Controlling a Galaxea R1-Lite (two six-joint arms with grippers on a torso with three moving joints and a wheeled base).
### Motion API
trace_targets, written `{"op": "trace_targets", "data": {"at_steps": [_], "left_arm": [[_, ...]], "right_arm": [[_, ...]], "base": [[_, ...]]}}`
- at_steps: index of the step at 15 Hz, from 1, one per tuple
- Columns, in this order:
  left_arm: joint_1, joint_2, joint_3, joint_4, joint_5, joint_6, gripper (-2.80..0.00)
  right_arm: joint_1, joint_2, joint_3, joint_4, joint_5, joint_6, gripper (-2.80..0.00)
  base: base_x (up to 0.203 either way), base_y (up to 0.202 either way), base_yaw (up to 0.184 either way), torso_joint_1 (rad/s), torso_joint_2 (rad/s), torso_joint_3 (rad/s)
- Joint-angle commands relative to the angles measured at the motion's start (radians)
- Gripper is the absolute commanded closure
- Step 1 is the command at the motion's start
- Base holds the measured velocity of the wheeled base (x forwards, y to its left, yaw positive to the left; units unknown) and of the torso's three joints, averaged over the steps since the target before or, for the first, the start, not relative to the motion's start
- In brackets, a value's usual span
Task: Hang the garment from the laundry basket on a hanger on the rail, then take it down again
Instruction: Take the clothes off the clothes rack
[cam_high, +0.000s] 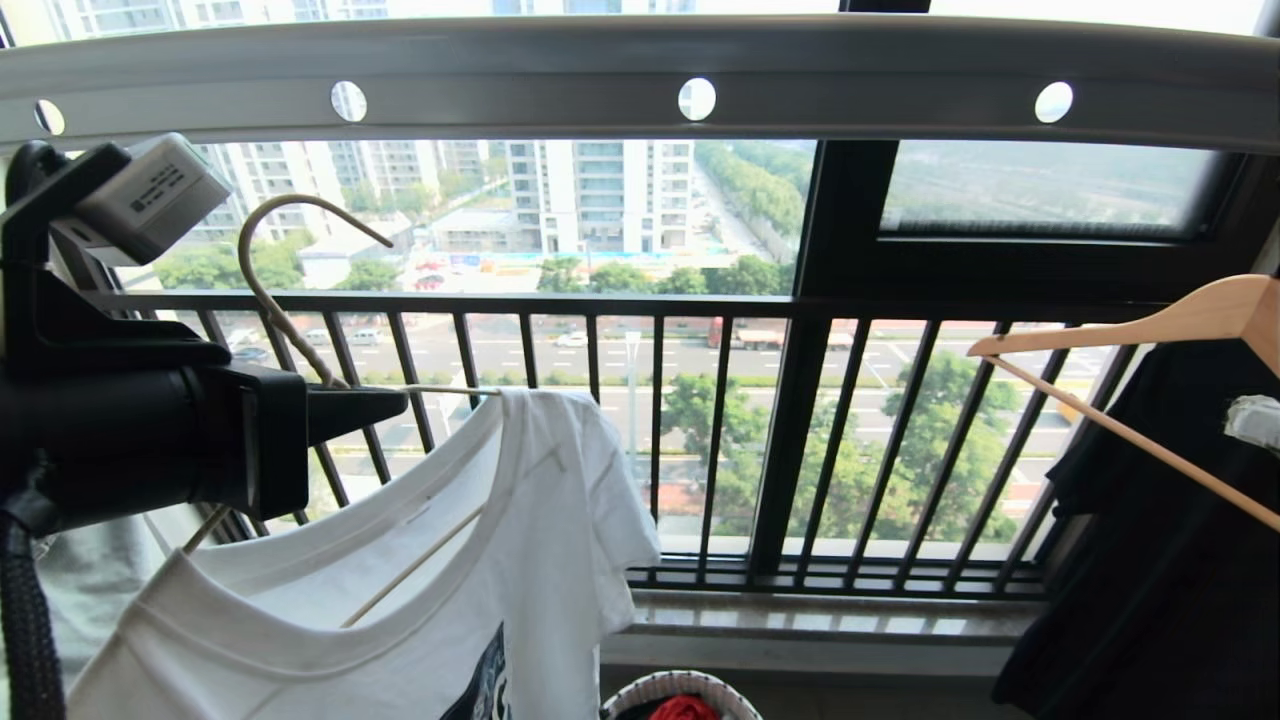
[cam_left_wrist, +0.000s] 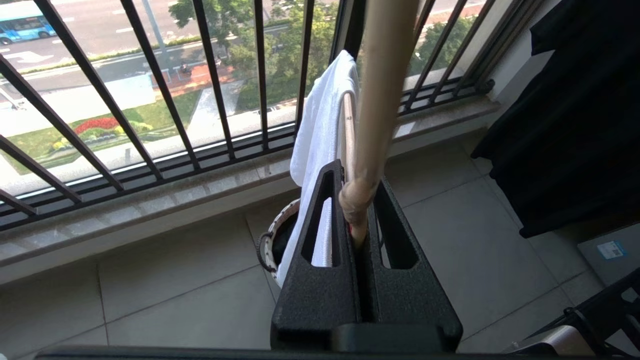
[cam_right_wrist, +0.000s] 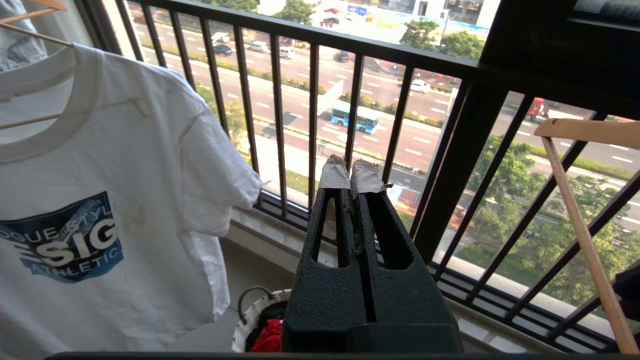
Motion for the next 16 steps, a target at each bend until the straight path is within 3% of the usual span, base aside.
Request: {"op": "trace_targets", "data": {"at_steps": [1, 3, 5, 9, 16], "left_arm": [[-0.011, 0.010, -0.003, 0.001, -0.043, -0.038, 0.00], [-0.011, 0.042, -0.009, -0.021, -0.048, -0.044, 0.00], [-0.010, 0.086, 0.011, -0.084, -0.046, -0.047, 0.00], [-0.010, 0.135, 0.029, -0.208, -0.046, -0.074, 0.00], [-0.010, 0.183, 0.046, -0.263, -0.046, -0.083, 0.00]], "right_arm": [[0.192, 0.234, -0.099, -0.006, -0.040, 0.043, 0.00], [0.308, 0.353, -0.142, -0.057, -0.116, 0.098, 0.00], [0.364, 0.460, -0.172, -0.135, -0.164, 0.123, 0.00], [0.391, 0.623, -0.245, -0.191, -0.181, 0.138, 0.00], [0.397, 0.895, -0.422, -0.284, -0.183, 0.129, 0.00]], "base": [[0.000, 0.000, 0.000, 0.000, 0.00, 0.000], [0.000, 0.000, 0.000, 0.000, 0.00, 0.000], [0.000, 0.000, 0.000, 0.000, 0.00, 0.000], [0.000, 0.000, 0.000, 0.000, 0.00, 0.000], [0.000, 0.000, 0.000, 0.000, 0.00, 0.000]]}}
